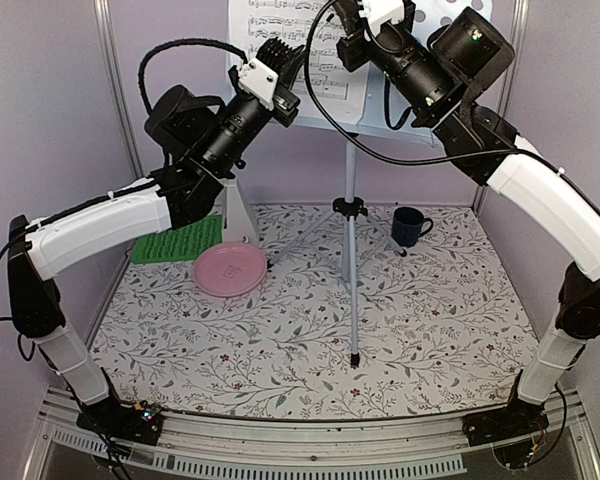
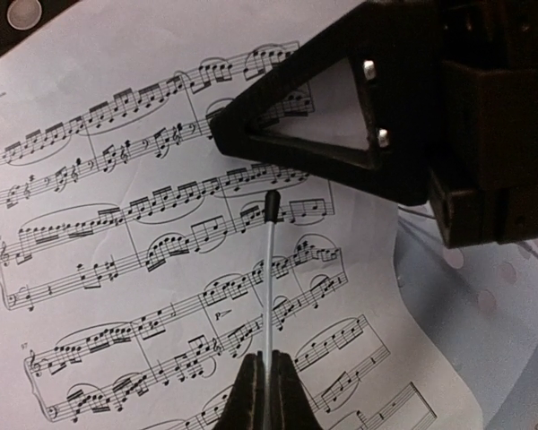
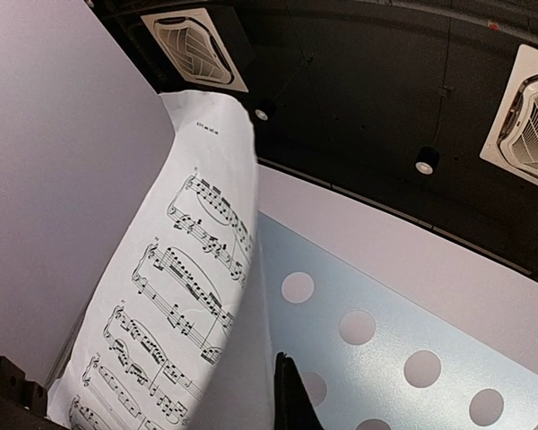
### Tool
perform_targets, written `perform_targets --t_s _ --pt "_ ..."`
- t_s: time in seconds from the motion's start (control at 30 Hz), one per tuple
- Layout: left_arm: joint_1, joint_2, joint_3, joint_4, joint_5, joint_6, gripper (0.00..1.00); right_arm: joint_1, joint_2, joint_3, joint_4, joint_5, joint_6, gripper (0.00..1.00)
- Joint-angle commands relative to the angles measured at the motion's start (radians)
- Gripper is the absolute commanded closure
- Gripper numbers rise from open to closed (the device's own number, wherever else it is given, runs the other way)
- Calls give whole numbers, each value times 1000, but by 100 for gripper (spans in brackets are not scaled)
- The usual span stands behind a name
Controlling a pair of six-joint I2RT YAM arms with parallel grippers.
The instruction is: Set up the instrument practice props
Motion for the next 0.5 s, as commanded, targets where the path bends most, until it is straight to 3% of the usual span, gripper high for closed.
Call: perform_targets --t_s 0.0,0.07,0.23,0.43,0.47 --pt "-22 0 -2 -31 23 6 100 -8 13 30 11 -3 22 100" --pt "-22 0 -4 -30 21 7 92 -9 16 31 14 -3 20 100" --pt "-23 -6 -10 -33 19 4 59 -14 17 31 16 -2 20 100" --pt "-27 -29 -43 -36 26 -5 42 -20 20 29 30 -4 25 99" --pt "-29 -38 -50 -35 29 -9 39 -20 21 28 37 -1 27 93"
